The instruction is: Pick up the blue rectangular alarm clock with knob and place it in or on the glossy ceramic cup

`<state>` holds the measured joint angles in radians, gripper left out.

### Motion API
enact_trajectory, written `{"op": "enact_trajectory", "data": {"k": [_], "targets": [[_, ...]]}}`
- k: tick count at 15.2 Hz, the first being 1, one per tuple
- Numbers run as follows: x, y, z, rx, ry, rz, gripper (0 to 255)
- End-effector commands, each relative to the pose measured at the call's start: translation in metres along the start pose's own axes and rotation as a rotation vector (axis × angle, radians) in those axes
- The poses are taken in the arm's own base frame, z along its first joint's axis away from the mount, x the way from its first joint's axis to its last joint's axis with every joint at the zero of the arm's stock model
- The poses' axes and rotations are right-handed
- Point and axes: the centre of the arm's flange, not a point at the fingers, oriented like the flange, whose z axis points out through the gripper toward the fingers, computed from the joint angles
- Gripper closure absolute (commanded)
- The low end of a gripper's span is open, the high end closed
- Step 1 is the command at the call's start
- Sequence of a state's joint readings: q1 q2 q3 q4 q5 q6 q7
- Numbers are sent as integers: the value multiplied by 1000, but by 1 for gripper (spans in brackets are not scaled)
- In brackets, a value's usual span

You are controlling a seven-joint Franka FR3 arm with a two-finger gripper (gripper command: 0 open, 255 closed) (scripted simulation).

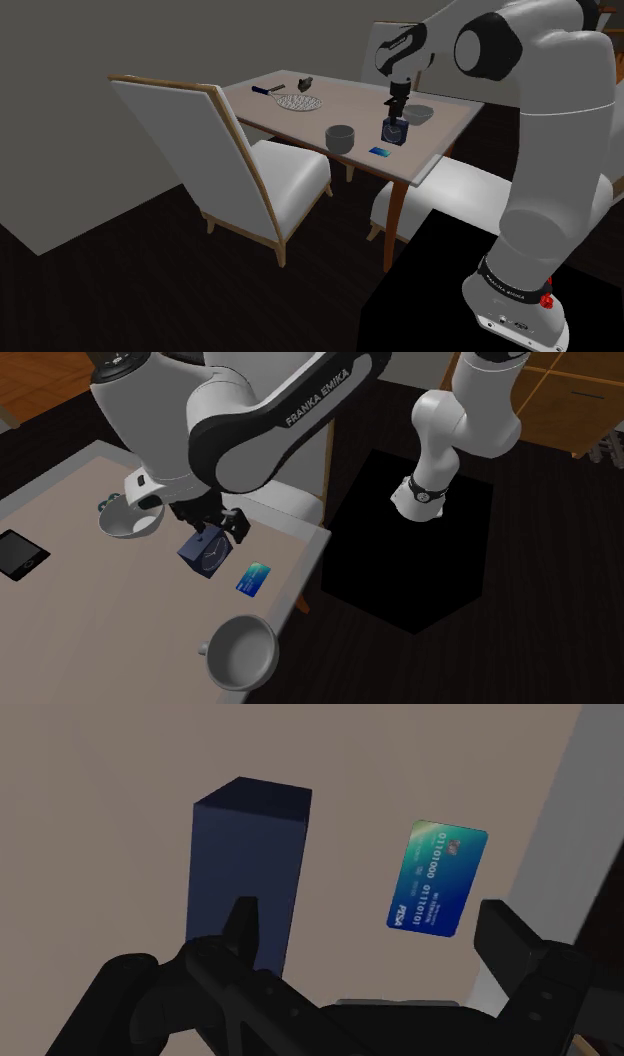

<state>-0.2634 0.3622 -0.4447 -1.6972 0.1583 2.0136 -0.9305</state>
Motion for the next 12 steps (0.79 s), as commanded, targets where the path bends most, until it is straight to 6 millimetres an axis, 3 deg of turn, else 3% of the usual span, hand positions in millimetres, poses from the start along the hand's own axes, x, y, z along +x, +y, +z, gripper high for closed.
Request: {"op": "enact_trajectory", "data": {"k": [1, 4, 12], "targets": [[10, 23, 6, -3, 1, -5, 0], [23, 57, 16, -9, 2, -11, 0], [23, 57, 56, -9, 2, -11, 0]]}}
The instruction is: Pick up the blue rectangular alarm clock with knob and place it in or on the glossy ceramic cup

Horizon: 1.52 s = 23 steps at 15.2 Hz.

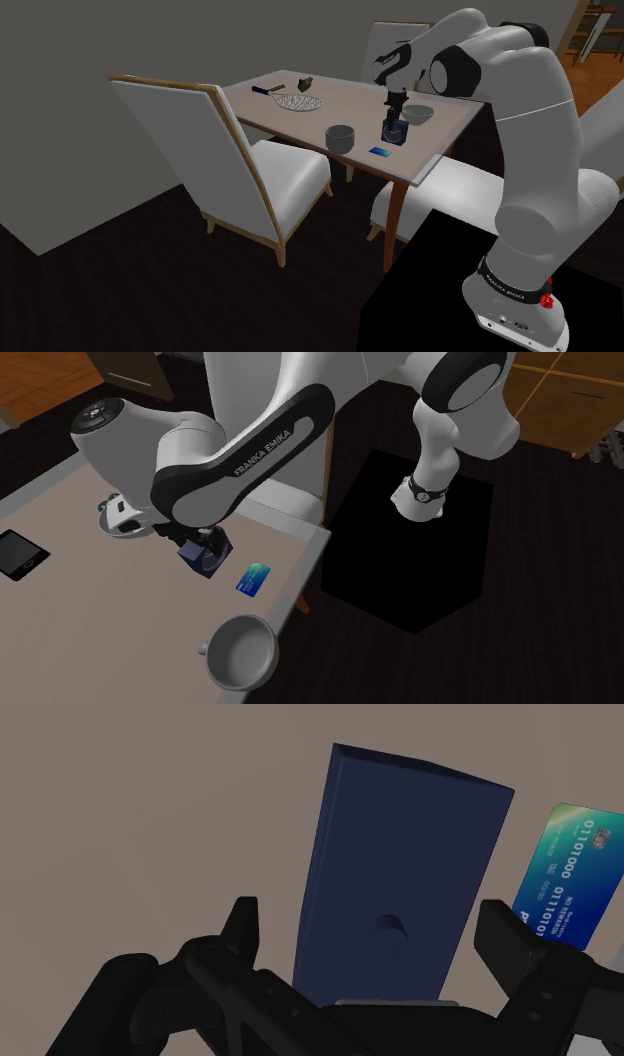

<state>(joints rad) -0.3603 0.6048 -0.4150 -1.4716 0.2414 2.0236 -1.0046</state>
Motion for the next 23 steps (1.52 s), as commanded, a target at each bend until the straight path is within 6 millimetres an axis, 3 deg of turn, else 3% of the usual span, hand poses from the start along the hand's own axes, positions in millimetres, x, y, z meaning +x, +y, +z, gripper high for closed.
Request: {"op": "enact_trajectory", "data": {"k": [1, 8, 9, 18, 23], "targets": [[0, 0, 4, 0, 0, 0, 0], [0, 0, 4, 0, 0, 0, 0], [0, 0, 4, 0, 0, 0, 255], [0, 0, 4, 0, 0, 0, 255], [-1, 0, -23, 0, 0, 0, 255]]}}
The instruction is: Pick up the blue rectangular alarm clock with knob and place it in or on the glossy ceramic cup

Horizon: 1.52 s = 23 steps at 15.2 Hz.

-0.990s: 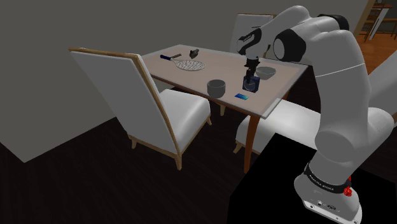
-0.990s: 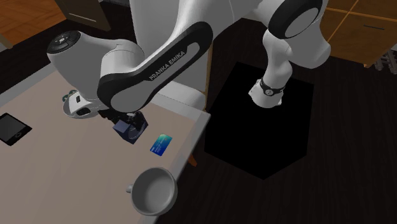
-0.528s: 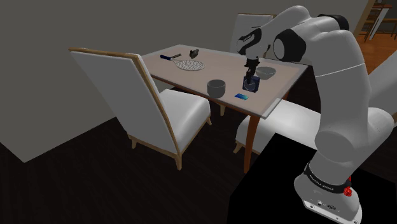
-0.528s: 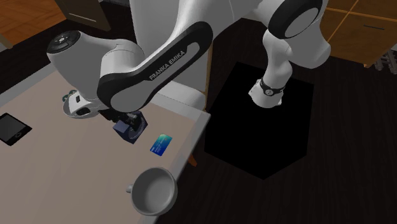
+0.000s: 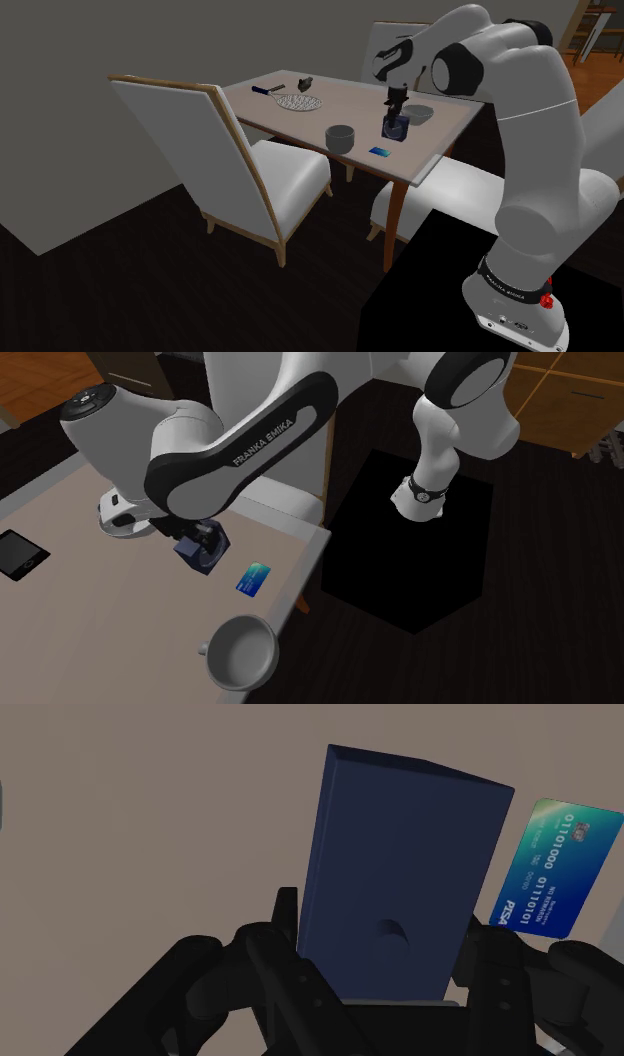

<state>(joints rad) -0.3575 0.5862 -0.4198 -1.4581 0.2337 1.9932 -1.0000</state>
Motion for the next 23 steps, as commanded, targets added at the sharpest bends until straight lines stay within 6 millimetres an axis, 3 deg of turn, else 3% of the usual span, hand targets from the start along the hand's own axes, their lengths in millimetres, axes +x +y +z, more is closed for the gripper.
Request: {"op": "enact_trajectory", "data": {"k": [1, 23], "targets": [[0, 1, -12, 0, 0, 0, 255], [-2, 2, -128, 0, 0, 0, 255]]}}
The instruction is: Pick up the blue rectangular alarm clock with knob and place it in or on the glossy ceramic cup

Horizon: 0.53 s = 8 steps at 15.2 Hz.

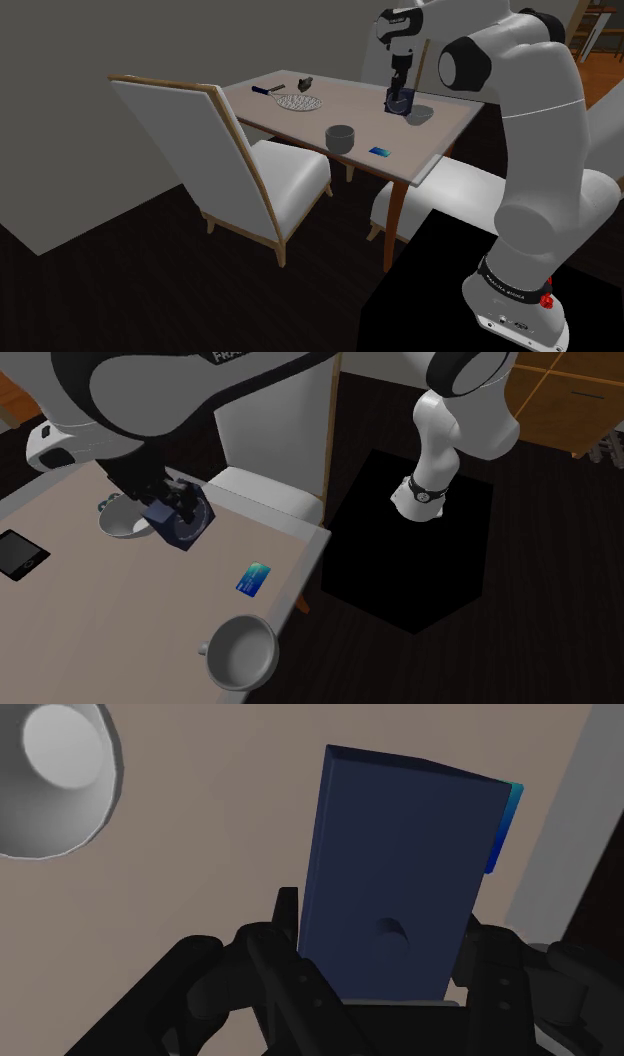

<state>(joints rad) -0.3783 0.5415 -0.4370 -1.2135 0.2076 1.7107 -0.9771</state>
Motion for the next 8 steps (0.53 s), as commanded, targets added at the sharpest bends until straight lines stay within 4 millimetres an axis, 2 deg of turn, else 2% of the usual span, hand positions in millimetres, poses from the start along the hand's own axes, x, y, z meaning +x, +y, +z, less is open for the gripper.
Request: {"op": "enact_trajectory", "data": {"k": [1, 5, 8], "targets": [[0, 1, -12, 0, 0, 0, 255], [0, 1, -30, 0, 0, 0, 255], [28, -26, -34, 0, 0, 0, 255]]}}
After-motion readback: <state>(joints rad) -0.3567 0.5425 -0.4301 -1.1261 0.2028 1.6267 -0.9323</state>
